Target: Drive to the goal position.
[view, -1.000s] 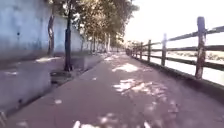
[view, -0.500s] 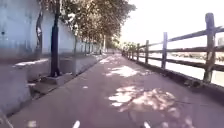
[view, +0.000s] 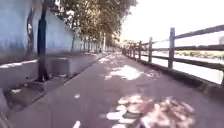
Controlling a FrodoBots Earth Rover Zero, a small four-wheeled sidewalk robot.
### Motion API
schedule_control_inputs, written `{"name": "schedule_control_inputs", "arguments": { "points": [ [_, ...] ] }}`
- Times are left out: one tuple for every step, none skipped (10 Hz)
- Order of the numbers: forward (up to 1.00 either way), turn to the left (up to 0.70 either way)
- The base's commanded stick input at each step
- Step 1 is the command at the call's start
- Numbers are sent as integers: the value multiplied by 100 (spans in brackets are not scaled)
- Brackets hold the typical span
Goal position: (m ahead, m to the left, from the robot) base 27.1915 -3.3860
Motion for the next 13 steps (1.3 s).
{"name": "schedule_control_inputs", "arguments": {
  "points": [
    [85, -34],
    [85, -22],
    [85, 0],
    [85, 0],
    [85, 0],
    [85, 0],
    [85, 0],
    [85, 0],
    [85, 0],
    [85, 0],
    [85, 0],
    [85, 0],
    [85, 0]
  ]
}}
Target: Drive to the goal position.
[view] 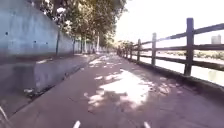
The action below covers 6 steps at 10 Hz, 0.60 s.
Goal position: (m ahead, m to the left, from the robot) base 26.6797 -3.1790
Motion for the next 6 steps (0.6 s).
{"name": "schedule_control_inputs", "arguments": {
  "points": [
    [85, 0],
    [85, 0],
    [85, 0],
    [85, 0],
    [85, 0],
    [85, 0]
  ]
}}
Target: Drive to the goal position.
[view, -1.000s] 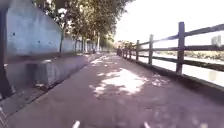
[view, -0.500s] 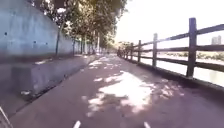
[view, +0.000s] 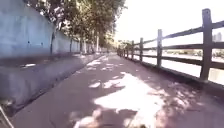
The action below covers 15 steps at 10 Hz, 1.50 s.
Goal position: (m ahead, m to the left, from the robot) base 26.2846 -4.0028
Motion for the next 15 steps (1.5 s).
{"name": "schedule_control_inputs", "arguments": {
  "points": [
    [85, 0],
    [85, 0],
    [85, 0],
    [85, 0],
    [85, 0],
    [85, 0],
    [85, 0],
    [85, 0],
    [85, 0],
    [85, 0],
    [85, 0],
    [85, 0],
    [85, 0],
    [85, 0],
    [85, 0]
  ]
}}
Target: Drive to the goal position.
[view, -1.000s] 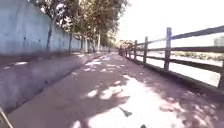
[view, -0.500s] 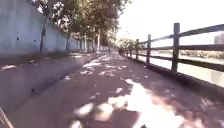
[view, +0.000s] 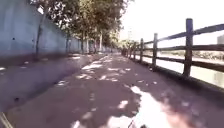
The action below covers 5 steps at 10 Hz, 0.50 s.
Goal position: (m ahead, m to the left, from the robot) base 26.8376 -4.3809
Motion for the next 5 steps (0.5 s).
{"name": "schedule_control_inputs", "arguments": {
  "points": [
    [85, 0],
    [85, 0],
    [85, 0],
    [85, 0],
    [85, 0]
  ]
}}
